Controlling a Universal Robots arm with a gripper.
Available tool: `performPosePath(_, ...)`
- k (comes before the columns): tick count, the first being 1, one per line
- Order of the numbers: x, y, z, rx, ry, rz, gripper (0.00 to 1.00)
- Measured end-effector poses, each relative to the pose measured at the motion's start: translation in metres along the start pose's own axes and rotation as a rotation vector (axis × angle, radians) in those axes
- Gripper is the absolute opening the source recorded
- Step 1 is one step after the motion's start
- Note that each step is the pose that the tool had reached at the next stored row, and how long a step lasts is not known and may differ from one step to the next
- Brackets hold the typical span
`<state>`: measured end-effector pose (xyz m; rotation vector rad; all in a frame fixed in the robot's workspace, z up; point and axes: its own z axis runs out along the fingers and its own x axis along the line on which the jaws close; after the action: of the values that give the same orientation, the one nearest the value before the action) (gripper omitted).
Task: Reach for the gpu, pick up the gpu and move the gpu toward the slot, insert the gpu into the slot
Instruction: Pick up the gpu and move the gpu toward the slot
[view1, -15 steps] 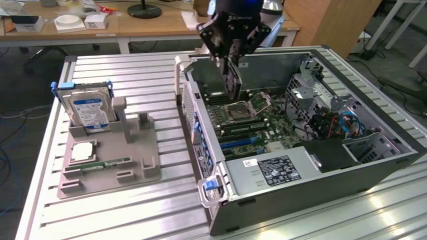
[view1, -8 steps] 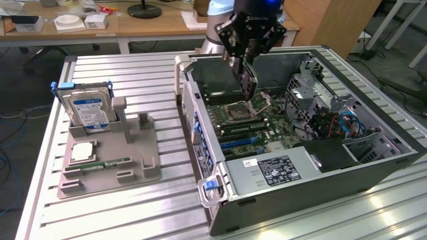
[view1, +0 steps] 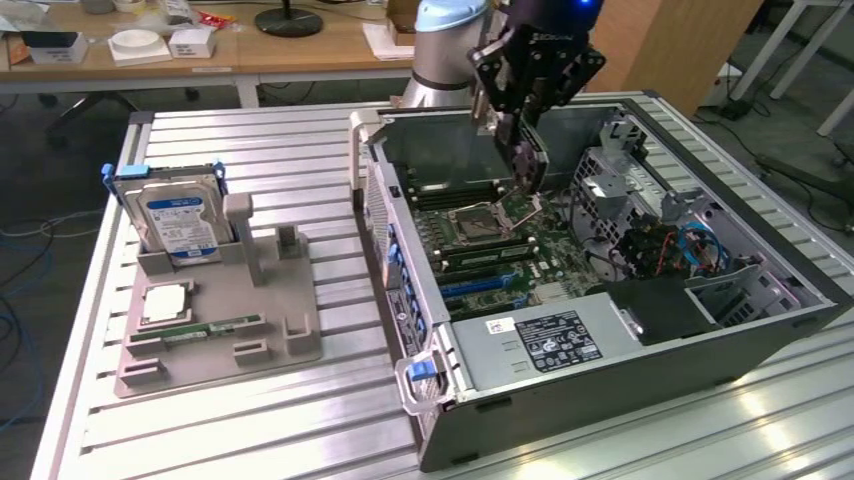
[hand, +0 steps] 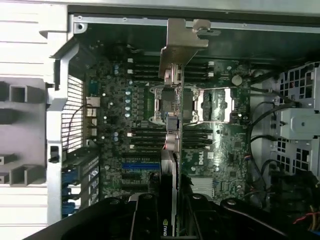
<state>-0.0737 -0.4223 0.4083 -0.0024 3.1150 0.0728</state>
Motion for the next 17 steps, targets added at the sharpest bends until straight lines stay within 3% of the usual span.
performPosePath(7,-0.031,-0.0001,0.0011,-0.0158,0.0106,0.001,0.26)
performPosePath(12,-0.049,-0.0002,0.0026,-0.0457,0.0326,0.003,0.26)
performPosePath(13,-0.05,-0.0002,0.0028,-0.0504,0.0346,0.003,0.26)
performPosePath(17,-0.05,-0.0002,0.0028,-0.0516,0.0346,0.003,0.26)
